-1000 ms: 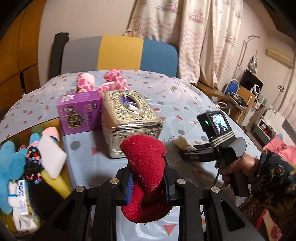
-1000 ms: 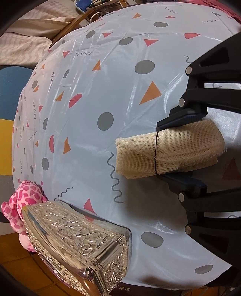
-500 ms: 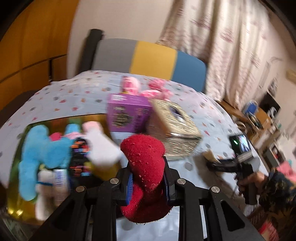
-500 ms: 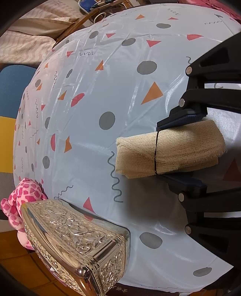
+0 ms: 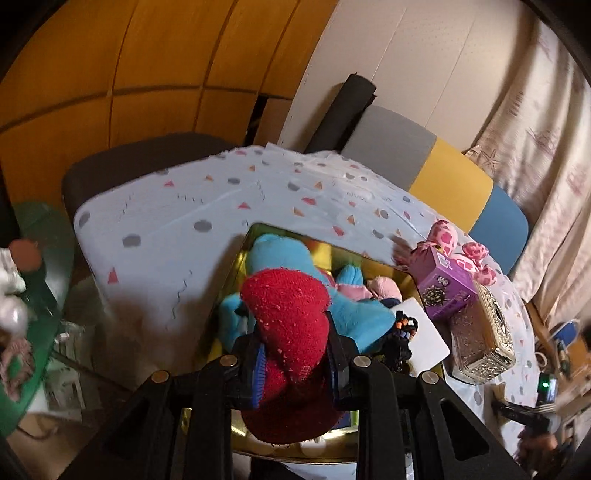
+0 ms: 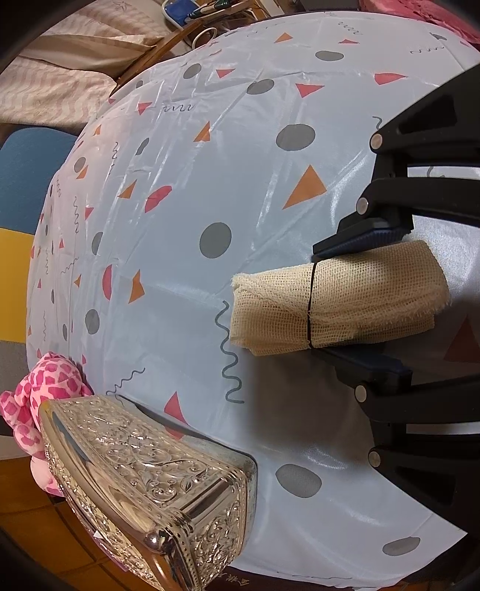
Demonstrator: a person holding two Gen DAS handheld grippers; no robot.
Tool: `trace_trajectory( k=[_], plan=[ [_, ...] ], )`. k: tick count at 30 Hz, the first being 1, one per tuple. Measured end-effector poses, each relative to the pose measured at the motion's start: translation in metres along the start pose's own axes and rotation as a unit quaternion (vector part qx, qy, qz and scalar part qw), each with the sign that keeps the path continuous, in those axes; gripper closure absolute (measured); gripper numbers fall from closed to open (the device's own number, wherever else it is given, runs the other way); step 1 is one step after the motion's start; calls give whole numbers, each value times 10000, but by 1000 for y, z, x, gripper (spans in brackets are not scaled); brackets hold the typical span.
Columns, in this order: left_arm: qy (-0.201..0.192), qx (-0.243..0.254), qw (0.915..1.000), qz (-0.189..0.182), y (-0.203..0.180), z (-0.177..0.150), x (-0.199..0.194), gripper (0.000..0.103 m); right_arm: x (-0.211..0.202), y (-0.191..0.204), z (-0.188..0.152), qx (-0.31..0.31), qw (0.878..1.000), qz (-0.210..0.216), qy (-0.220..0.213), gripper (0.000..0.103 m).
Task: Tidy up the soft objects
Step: 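Place the red hat in the gold tray with the left tool while the right grasps the beige towel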
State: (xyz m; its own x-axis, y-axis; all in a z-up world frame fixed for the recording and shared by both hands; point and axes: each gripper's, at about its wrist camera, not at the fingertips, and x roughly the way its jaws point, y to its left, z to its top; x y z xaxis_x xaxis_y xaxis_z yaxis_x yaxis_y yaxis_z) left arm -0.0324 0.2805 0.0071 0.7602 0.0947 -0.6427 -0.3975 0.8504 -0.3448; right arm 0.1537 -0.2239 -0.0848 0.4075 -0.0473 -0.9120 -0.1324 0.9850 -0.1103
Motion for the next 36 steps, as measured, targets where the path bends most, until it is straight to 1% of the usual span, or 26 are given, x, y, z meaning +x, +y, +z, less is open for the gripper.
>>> trace_trajectory(
  k=[3, 5, 6, 7, 9, 11, 12, 15, 16, 17, 19, 20, 22, 28, 34, 36],
  plan=[
    [182, 26, 9996, -208, -8, -9, 11, 78, 0, 0, 0, 0, 10000, -3, 1, 56],
    [327, 122, 9986, -391, -21, -13, 23, 78, 0, 0, 0, -2, 10000, -3, 0, 56],
    [386, 186, 9982, -420, -28, -14, 30, 78, 0, 0, 0, 1, 10000, -5, 1, 56],
    [468, 222, 9980, -356, -34, -16, 40, 77, 0, 0, 0, 3, 10000, -5, 2, 56],
    [647, 248, 9968, -409, -40, -16, 60, 76, 0, -1, 0, 13, 10000, -9, 8, 56],
    [725, 330, 9966, -225, -45, -20, 76, 75, 0, -1, 0, 18, 10000, -9, 9, 56],
    [796, 379, 9958, -238, -46, -23, 82, 73, 0, -1, 0, 16, 10000, -10, 11, 56],
    [795, 520, 9954, -104, -49, -28, 85, 65, 0, -1, 1, -2, 10000, -14, 14, 56],
    [753, 577, 9955, -48, -50, -29, 83, 56, 0, -2, 1, -6, 10000, -17, 17, 56],
    [691, 641, 9955, 55, -51, -30, 81, 52, 0, -2, 1, -9, 10000, -17, 18, 56],
    [627, 702, 9954, 169, -50, -30, 77, 50, 0, -2, 1, -9, 10000, -19, 18, 56],
    [609, 709, 9954, 189, -48, -30, 75, 45, 0, -2, 1, -8, 10000, -20, 19, 56],
    [537, 779, 9953, 228, -49, -31, 69, 40, 0, -2, 1, -5, 10000, -29, 18, 56],
    [337, 935, 9944, 359, -53, -32, 53, 39, 0, -2, 0, 11, 10000, -58, 12, 57],
    [215, 911, 9948, 395, -51, -30, 40, 32, -2, -3, -2, 97, 9999, -63, 73, 58],
    [169, 886, 9950, 426, -50, -29, 36, 32, -3, -3, -3, 156, 9998, -61, 117, 58]
  ],
)
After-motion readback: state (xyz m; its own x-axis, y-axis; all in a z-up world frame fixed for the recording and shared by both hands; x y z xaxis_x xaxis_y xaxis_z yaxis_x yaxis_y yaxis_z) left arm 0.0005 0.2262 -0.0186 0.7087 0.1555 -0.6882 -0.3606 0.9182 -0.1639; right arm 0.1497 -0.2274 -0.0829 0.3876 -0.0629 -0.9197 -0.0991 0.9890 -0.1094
